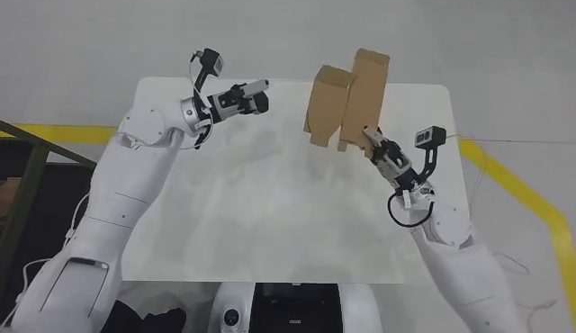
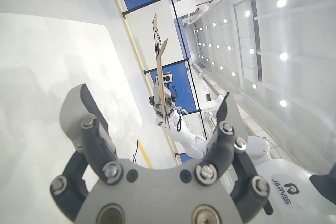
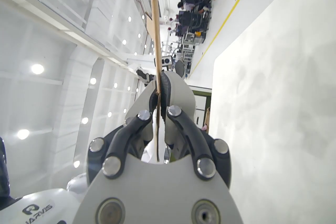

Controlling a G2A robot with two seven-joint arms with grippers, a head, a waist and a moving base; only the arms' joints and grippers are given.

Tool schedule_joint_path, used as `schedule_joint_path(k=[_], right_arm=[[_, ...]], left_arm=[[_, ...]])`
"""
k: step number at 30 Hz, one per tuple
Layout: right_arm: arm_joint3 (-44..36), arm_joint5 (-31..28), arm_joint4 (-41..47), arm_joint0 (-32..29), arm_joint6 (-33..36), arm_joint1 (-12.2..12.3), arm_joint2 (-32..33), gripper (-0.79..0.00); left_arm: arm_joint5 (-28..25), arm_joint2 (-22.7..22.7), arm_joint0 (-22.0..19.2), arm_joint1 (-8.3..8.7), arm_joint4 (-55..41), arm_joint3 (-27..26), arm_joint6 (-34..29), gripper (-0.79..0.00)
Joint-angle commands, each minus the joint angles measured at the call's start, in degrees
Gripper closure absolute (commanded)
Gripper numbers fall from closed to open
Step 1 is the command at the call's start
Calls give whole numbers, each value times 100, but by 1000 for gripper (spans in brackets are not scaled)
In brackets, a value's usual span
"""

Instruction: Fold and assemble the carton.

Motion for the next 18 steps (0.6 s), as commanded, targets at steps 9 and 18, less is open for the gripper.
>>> schedule_joint_path(k=[9,18], right_arm=[[-455,403,-827,-444,-1381,-72,12,0],[-605,763,-1316,-547,-1399,-113,-82,0]], left_arm=[[-129,592,-216,-186,43,187,20,-785],[-345,1032,-370,-351,226,168,148,-785]])
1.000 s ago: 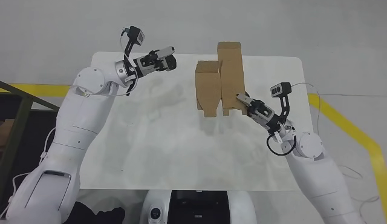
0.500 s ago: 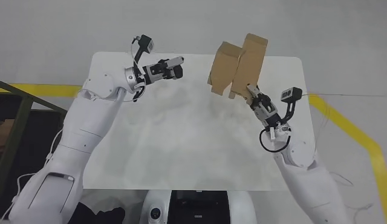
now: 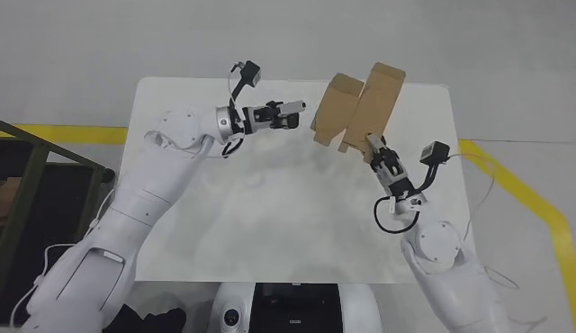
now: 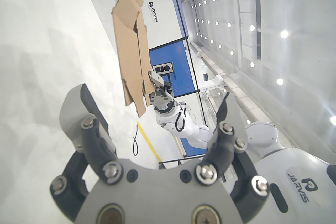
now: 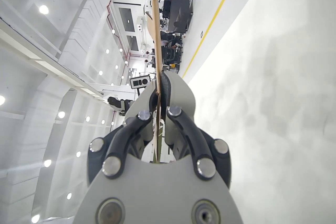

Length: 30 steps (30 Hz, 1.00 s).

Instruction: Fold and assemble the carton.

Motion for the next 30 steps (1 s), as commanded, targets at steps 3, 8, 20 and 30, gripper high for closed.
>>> schedule_joint_path(k=[3,8,20,30], right_arm=[[-21,87,-5,10,202,-11,-24,0],[27,134,141,43,440,-33,-44,0],[146,37,339,48,605,-91,-33,0],[136,56,283,12,600,-132,-25,0]], left_arm=[[-88,176,-53,-65,214,35,148,-785],[-251,420,-101,-155,664,86,445,-785],[-444,555,-46,-244,935,154,561,-437],[-371,482,3,-267,1020,171,626,0]])
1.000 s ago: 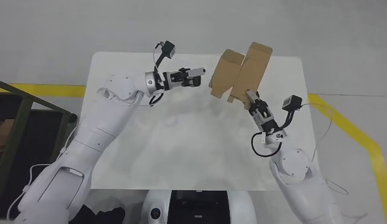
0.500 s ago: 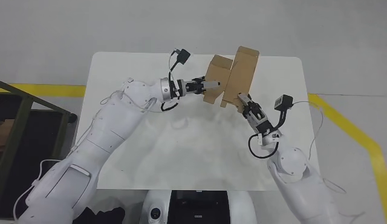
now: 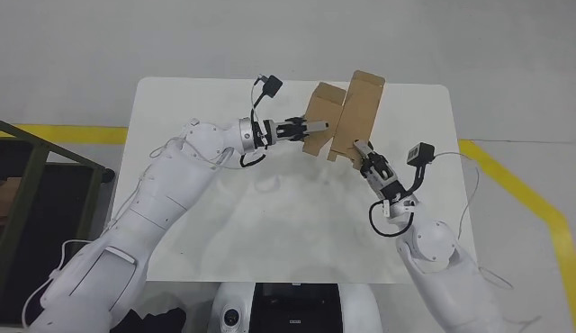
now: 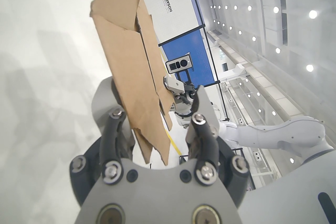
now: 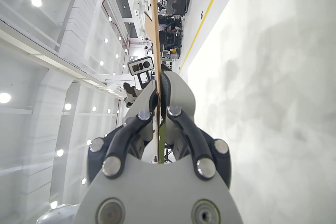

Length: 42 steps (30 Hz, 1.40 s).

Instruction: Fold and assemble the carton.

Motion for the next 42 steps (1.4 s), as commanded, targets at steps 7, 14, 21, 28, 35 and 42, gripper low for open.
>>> schedule_joint_path(k=[7,14,21,28,35,42], right_arm=[[-22,31,-54,-30,4,-31,-15,-172],[-73,-290,133,-145,134,-35,160,-785],[300,-954,612,37,992,-1,491,-785],[826,-1064,550,503,1937,52,708,-785],[1043,-770,-185,913,2918,151,839,-785],[1369,-505,-375,1366,4203,255,913,-785]], left_arm=[[60,-37,6,-22,77,8,27,0],[154,-197,-86,-21,-66,68,-85,0],[474,-528,-273,76,-165,241,-797,0],[826,-811,-419,209,-182,405,-1820,0],[1109,-957,-510,309,-423,440,-2931,0],[1267,-931,-517,355,-689,335,-3729,0]])
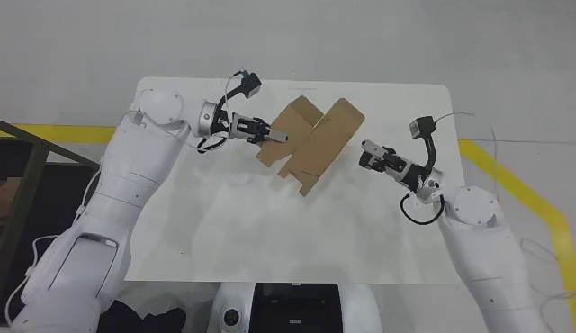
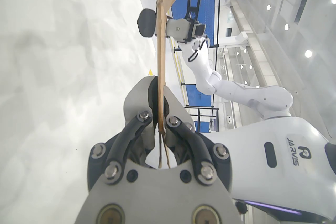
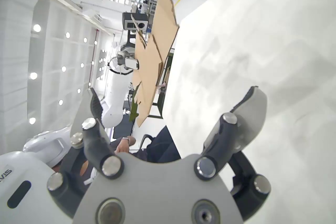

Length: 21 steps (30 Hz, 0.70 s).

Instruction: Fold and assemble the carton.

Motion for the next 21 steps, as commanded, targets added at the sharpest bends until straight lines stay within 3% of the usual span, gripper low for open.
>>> schedule_joint_path(k=[1,8,21], right_arm=[[112,124,-119,136,206,23,27,-785],[503,64,250,641,1208,64,-38,-785],[503,64,250,641,1208,64,-38,-785]], left_arm=[[35,16,0,9,-51,-21,-170,0],[135,159,-28,36,-71,-78,-472,0],[135,159,-28,36,-71,-78,-472,0]])
